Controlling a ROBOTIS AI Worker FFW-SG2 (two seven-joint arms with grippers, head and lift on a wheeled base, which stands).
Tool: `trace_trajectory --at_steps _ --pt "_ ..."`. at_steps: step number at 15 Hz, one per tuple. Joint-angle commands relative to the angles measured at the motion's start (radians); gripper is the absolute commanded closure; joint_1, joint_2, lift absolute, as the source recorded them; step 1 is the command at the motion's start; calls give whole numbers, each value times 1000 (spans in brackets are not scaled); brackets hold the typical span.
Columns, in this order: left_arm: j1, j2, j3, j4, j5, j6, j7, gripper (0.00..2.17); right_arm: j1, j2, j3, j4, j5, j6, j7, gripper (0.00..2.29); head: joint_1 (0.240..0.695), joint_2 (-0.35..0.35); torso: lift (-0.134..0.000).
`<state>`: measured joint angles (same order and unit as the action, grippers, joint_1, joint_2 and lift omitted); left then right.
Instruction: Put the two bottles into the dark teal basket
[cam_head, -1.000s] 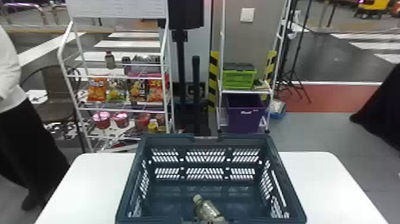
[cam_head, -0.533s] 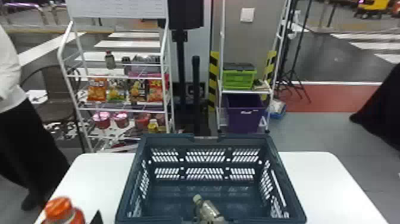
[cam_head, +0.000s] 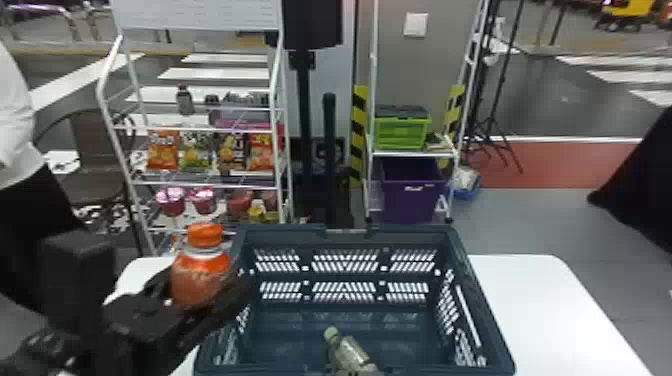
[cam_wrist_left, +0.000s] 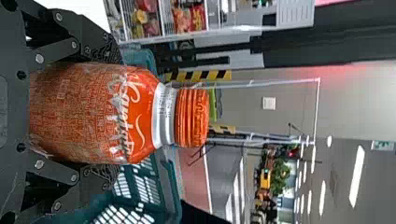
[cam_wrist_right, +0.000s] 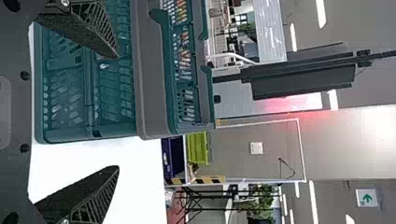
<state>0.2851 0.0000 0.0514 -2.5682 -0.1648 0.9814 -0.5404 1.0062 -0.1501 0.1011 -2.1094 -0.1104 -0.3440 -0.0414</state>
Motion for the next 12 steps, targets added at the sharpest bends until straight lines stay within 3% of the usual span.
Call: trace_trajectory --at_steps 1,5,9,12 --pt "-144 -3 -108 79 -84 61 -30 2145 -1 9 -1 8 1 12 0 33 499 0 0" --pt "-366 -3 -223 322 -133 162 -170 2145 5 33 -18 11 8 27 0 36 499 0 0" --pt "-520 -3 -351 569 -254 135 -359 2145 11 56 -32 39 11 12 0 36 499 0 0" --pt "-604 -3 -415 755 -288 132 -483 2145 15 66 -37 40 14 -3 0 36 499 0 0"
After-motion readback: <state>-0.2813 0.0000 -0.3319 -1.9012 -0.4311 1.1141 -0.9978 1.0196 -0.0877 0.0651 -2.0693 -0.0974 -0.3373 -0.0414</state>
